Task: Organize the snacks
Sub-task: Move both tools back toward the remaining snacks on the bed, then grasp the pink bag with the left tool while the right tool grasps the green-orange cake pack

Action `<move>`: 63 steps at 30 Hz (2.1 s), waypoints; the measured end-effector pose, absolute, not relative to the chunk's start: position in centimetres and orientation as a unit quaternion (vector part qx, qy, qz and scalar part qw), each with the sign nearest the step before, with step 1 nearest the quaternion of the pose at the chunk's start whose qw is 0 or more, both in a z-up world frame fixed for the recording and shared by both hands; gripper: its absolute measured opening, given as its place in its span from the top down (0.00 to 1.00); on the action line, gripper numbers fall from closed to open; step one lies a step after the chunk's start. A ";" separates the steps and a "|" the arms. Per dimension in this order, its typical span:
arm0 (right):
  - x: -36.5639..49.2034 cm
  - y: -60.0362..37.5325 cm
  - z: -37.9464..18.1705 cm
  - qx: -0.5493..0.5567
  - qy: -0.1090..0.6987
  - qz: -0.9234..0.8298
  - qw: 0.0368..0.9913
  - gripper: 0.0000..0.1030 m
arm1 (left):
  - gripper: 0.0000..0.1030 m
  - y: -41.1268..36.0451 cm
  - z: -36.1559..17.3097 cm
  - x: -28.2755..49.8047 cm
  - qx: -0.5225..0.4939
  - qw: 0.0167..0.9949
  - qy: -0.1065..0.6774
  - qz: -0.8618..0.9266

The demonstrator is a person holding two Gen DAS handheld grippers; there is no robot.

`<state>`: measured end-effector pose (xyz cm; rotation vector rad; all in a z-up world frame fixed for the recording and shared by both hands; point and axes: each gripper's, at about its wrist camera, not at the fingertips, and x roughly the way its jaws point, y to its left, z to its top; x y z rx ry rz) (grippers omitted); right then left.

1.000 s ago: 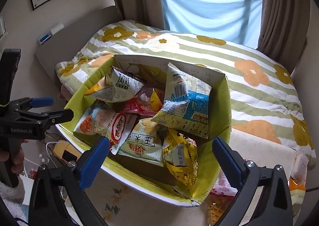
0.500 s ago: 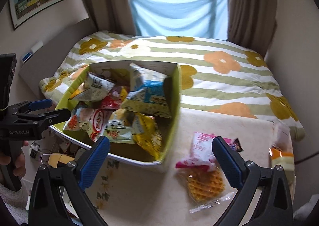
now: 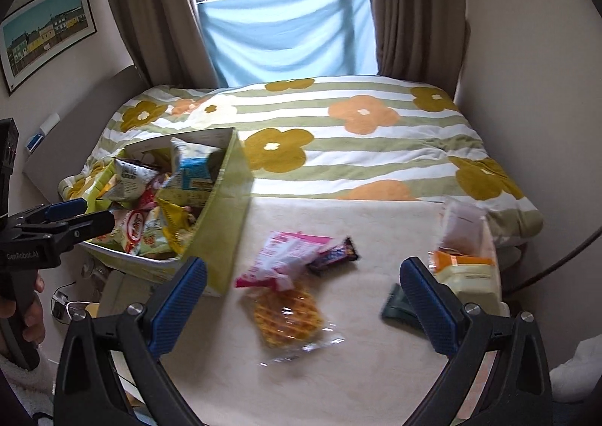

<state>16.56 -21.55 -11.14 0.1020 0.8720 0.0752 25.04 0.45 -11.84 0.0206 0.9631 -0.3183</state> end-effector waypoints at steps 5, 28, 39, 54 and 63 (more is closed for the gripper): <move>15.9 -26.1 -11.8 0.055 0.430 0.030 0.901 0.01 | 0.01 -4.6 -12.6 24.1 0.012 0.873 0.464 -0.149; 18.6 -36.9 -21.0 0.110 0.511 -0.011 0.852 0.01 | 0.27 -17.4 -26.2 28.0 0.177 0.837 0.513 -0.073; 21.4 -37.5 -23.5 0.115 0.543 -0.030 0.831 0.01 | 0.30 -17.3 -29.9 31.9 0.202 0.805 0.554 -0.068; 23.0 -38.5 -26.1 0.111 0.571 -0.064 0.811 0.01 | 0.52 -17.2 -31.3 33.7 0.190 0.784 0.584 -0.096; 23.3 -38.8 -27.3 0.107 0.578 -0.071 0.806 0.01 | 0.55 -16.6 -30.4 33.5 0.163 0.782 0.593 -0.099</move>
